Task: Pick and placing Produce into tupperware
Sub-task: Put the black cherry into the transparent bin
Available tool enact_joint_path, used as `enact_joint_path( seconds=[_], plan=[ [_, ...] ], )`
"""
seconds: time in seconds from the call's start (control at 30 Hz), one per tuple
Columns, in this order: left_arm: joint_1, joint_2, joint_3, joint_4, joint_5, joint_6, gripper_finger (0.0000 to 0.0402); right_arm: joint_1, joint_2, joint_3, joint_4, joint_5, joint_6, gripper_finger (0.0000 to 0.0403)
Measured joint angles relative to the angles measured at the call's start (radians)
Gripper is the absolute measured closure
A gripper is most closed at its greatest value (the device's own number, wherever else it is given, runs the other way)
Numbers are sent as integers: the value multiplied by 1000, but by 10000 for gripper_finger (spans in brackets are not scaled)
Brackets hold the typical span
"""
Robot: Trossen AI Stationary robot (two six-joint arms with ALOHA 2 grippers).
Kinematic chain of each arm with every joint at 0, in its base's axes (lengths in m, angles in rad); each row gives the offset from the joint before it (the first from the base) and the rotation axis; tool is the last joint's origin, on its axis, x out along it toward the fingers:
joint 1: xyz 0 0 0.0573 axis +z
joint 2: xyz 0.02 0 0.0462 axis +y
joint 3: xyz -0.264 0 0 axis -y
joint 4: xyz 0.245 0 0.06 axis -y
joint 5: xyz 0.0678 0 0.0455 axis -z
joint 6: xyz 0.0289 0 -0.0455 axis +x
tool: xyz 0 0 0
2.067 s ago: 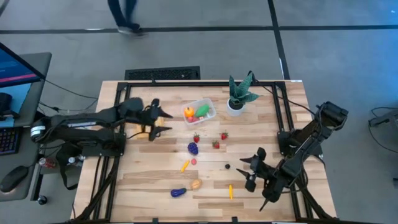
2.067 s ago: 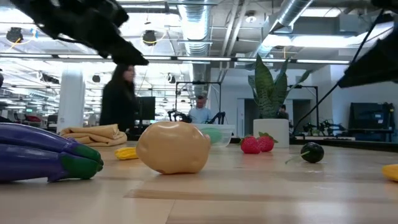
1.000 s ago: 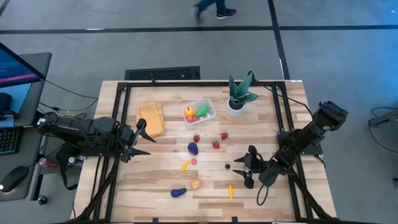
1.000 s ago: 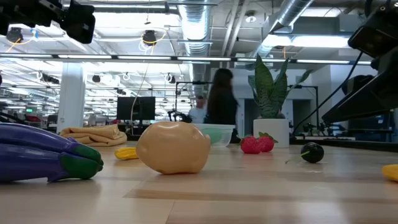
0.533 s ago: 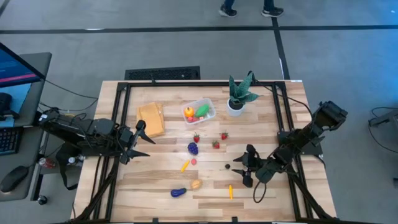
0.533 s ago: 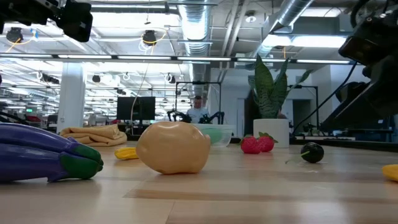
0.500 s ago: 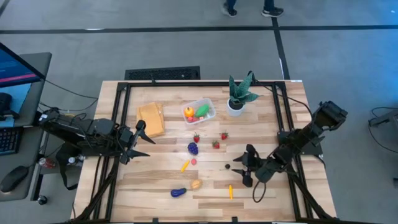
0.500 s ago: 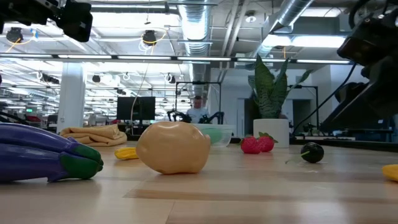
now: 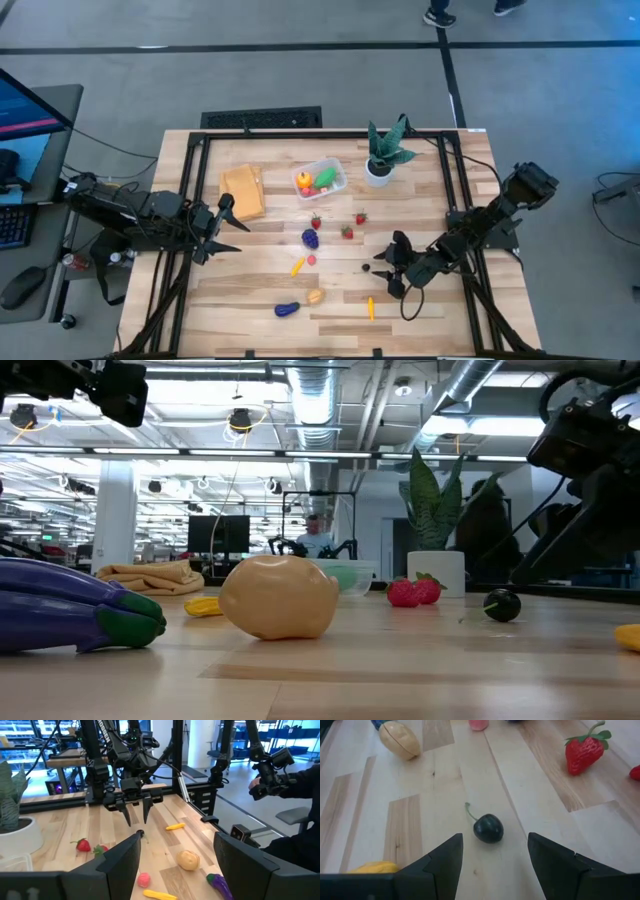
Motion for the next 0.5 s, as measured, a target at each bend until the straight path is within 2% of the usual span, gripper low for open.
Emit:
enact_joint_path(
  seconds=[0.3, 0.5],
  plan=[
    [0, 0, 0, -2, 0, 1, 159, -18, 7, 1, 3, -23, 0, 187],
    [0, 0, 0, -15, 0, 0, 159, -42, 155, 29, 77, -46, -2, 187]
  ],
)
